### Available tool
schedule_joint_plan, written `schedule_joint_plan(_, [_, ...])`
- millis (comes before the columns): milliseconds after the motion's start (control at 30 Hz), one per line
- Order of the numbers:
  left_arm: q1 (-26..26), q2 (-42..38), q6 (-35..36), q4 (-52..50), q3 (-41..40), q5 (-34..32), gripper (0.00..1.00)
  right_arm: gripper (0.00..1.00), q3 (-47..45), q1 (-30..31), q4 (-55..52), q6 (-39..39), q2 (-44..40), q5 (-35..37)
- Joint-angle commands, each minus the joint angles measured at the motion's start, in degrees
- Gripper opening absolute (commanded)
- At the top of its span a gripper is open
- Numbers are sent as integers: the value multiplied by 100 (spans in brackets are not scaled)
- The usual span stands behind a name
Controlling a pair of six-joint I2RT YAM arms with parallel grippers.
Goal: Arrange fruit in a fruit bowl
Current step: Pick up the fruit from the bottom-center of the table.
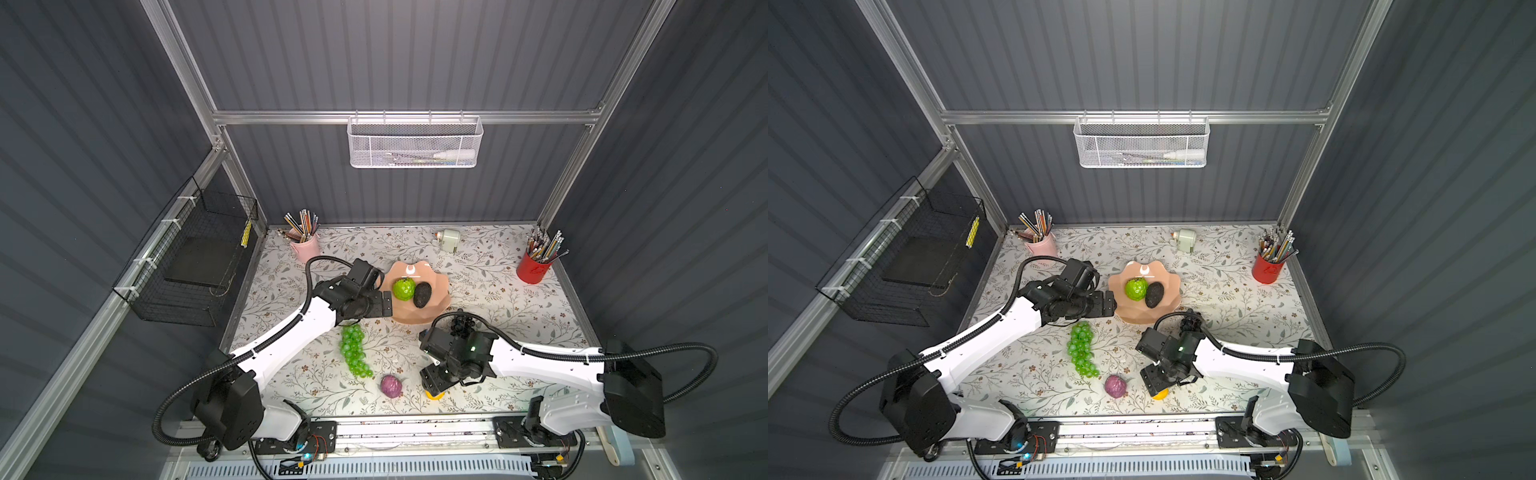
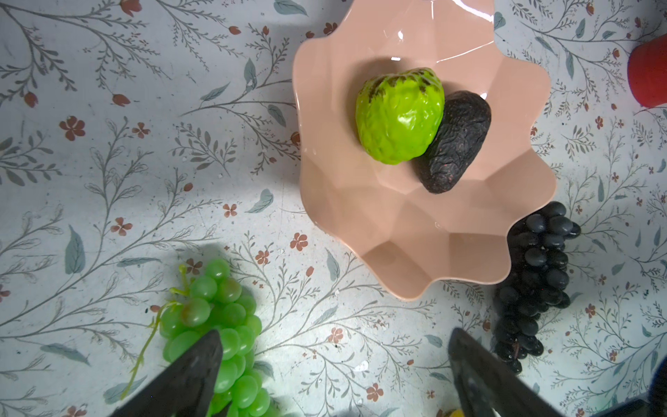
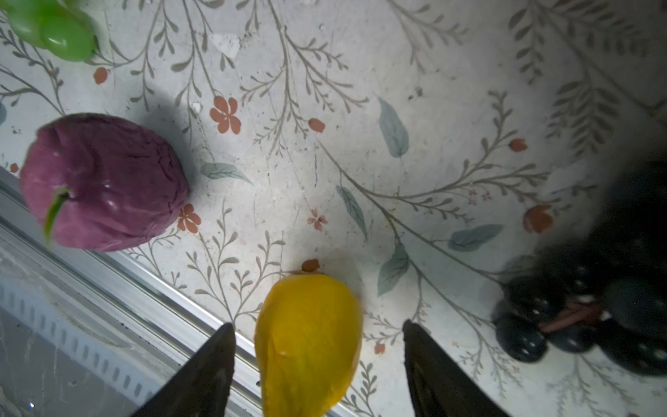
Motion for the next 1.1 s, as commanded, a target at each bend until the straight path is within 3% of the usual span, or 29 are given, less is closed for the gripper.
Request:
schedule_joint_plan(0, [-19,-33,-106,-85,-70,-96,98,71,-15,104,75,-47,213,-56])
schedule_joint_plan(500, [-16,166,-63,-137,-11,-113,98,64,-46,179,153,-124,741,-92])
schedule_joint_plan(800, [-10,197,-49,-163,61,-170,98,50,-36,126,-37,-225,365,-91])
schedule_joint_plan(933, [-10,199,-49,-205,120,-229,98,46,223,-290,-285,-356,-2,-458])
schedule_joint_plan(1067, [-10,87,-61,-302,78,-404,98,47,782,-1204,-740,-788,-372,-834])
